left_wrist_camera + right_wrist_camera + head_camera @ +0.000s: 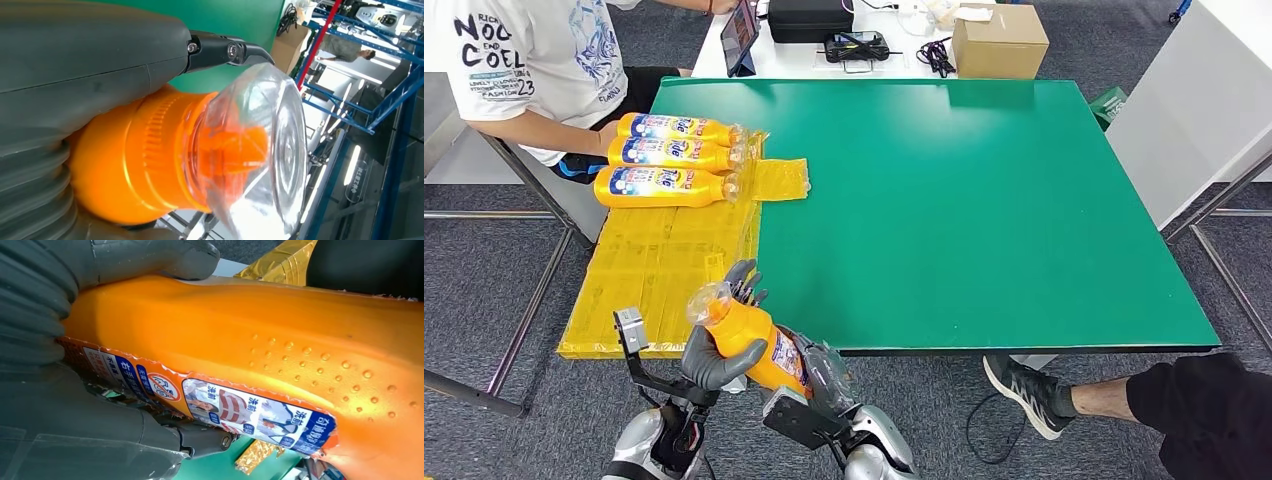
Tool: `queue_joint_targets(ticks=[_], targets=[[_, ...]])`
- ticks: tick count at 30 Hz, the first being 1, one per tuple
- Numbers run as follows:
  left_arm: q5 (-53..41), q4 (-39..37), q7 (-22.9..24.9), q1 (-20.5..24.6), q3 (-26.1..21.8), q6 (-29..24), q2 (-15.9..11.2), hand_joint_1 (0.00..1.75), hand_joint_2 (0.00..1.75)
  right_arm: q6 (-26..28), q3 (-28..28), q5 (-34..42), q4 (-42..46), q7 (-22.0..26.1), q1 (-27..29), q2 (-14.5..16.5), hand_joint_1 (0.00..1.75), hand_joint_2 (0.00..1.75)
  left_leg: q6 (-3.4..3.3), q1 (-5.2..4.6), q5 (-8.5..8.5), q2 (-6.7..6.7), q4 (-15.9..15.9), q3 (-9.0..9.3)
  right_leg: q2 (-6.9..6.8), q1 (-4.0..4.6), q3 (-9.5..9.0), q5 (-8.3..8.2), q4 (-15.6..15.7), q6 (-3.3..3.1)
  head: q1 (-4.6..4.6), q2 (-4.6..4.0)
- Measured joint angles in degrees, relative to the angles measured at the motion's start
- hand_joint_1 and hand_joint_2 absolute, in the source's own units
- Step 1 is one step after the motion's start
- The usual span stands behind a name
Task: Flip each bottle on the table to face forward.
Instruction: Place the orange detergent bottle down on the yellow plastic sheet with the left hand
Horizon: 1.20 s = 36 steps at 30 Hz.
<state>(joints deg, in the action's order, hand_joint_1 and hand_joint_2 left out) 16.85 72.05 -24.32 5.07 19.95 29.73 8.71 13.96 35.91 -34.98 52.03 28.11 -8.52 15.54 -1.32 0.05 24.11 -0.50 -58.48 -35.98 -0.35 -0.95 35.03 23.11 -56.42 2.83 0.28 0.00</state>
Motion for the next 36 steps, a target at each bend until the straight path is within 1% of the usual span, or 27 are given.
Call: queue_joint_targets(ticks=[1,8,14,15,18,19,27,36], targets=[[-0.3,0.0,-0.2,0.0,0.0,0.2,0.0,1.75,1.75,0.0,0.0,0.2,-0.1,0.0,0.0,0.0,1.75,1.75,0.00,0.00,0.00,0.00,0.0,0.00,0.00,0.00,0.00,0.00,0.0,0.00,-0.01,0.00],[-5.5,0.3,-2.3,-0.1,0.5,0.0,-0.4,1.75,1.75,0.7,-0.3,1.4,0.4,-0.4,0.0,0.0,1.75,1.75,0.00,0.00,0.00,0.00,0.0,0.00,0.00,0.00,0.00,0.00,0.0,0.00,-0.01,0.00],[-7.6,1.1,-2.6,0.4,1.7,0.1,-0.9,1.75,1.75,1.5,-1.2,1.6,2.7,-0.6,0.3,0.0,1.75,1.75,0.00,0.00,0.00,-0.01,0.0,0.00,0.00,0.00,-0.01,0.00,0.0,0.00,-0.01,0.00],[-7.7,1.2,-2.6,0.5,1.8,0.0,-0.9,1.71,1.75,1.5,-1.3,1.7,3.0,-0.7,0.3,0.0,1.75,1.75,0.00,0.00,0.00,-0.01,0.0,0.00,-0.01,0.00,-0.01,-0.01,0.0,0.00,-0.01,0.00],[-7.8,1.3,-2.6,0.8,2.1,0.0,-1.1,0.40,1.75,1.7,-1.6,1.8,3.7,-0.8,0.5,0.0,1.75,1.75,0.00,0.00,0.00,-0.01,0.0,0.00,0.00,0.00,-0.01,-0.01,0.0,0.00,-0.01,0.00],[-7.9,1.3,-2.6,0.9,2.3,0.0,-1.1,0.00,1.75,1.8,-1.7,1.9,3.9,-0.8,0.5,0.0,1.75,1.75,0.00,0.00,0.00,-0.01,0.0,0.00,0.00,0.00,-0.01,-0.01,0.0,0.00,-0.01,0.00],[-8.6,1.3,-1.1,1.0,3.4,0.2,-1.8,0.00,1.75,3.0,-2.0,1.4,5.3,-0.8,0.4,0.0,1.75,1.75,0.00,0.00,0.00,-0.01,0.0,0.00,0.00,0.00,-0.01,-0.01,0.0,0.00,-0.02,0.00],[-6.9,0.9,0.6,0.4,3.9,0.1,-2.0,0.00,1.75,3.3,-2.5,1.9,6.3,-0.8,-0.2,0.4,1.75,1.75,0.00,0.00,0.00,-0.01,0.0,0.00,0.00,0.00,-0.01,0.00,0.0,0.00,-0.02,0.00]])
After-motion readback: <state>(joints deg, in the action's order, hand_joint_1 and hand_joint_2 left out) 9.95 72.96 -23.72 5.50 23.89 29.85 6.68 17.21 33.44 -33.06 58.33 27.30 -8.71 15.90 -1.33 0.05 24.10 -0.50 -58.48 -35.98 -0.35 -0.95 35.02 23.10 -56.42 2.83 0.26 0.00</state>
